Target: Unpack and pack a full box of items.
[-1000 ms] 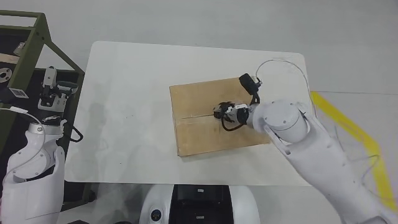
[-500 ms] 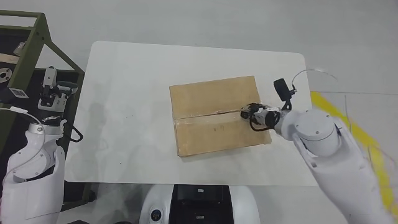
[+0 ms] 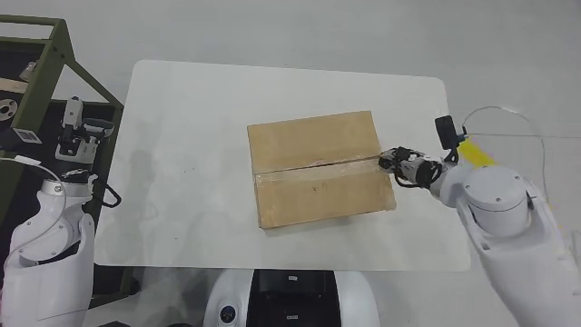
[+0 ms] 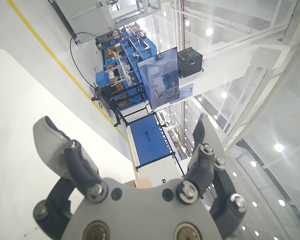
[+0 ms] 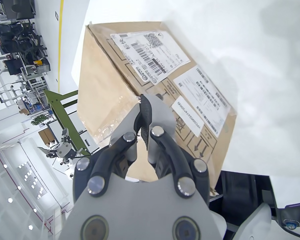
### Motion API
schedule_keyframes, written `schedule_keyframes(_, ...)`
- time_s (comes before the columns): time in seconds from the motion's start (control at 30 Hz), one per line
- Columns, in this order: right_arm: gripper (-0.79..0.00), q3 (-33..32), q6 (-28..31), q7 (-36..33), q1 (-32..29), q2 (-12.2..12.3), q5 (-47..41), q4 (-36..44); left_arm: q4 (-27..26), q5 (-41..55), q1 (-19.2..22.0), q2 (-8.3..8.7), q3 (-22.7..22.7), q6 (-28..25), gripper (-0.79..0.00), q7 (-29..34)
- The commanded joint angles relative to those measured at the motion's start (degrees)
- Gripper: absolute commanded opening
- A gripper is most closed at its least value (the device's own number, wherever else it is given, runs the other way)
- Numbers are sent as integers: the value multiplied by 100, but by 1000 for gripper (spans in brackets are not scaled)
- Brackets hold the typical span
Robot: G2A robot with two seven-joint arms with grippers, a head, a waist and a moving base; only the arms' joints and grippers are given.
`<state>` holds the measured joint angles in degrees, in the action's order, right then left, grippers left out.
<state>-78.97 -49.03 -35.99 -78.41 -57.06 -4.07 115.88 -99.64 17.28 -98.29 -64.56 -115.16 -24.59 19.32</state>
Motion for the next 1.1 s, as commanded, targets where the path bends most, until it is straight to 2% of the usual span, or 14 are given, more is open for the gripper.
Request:
schedule_keyframes(0.0, -785, -89, 7, -3, -54, 13, -19, -1, 0, 0, 0, 0, 0, 0, 0, 0)
schedule_keyframes(0.23, -785, -292, 227, -79, -130, 43, -160, -204, 0, 0, 0, 0, 0, 0, 0, 0)
schedule_keyframes(0.53, -785, 39, 413, -164, 173, 20, -243, -545, 0, 0, 0, 0, 0, 0, 0, 0)
schedule_keyframes(0.73, -785, -159, 372, 138, 89, 41, -128, -334, 0, 0, 0, 0, 0, 0, 0, 0)
schedule_keyframes(0.9, -785, -318, 346, 86, -46, 78, -73, -46, 0, 0, 0, 0, 0, 0, 0, 0)
schedule_keyframes(1.07, -785, -150, 373, -56, 29, 85, -30, 45, 0, 0, 0, 0, 0, 0, 0, 0)
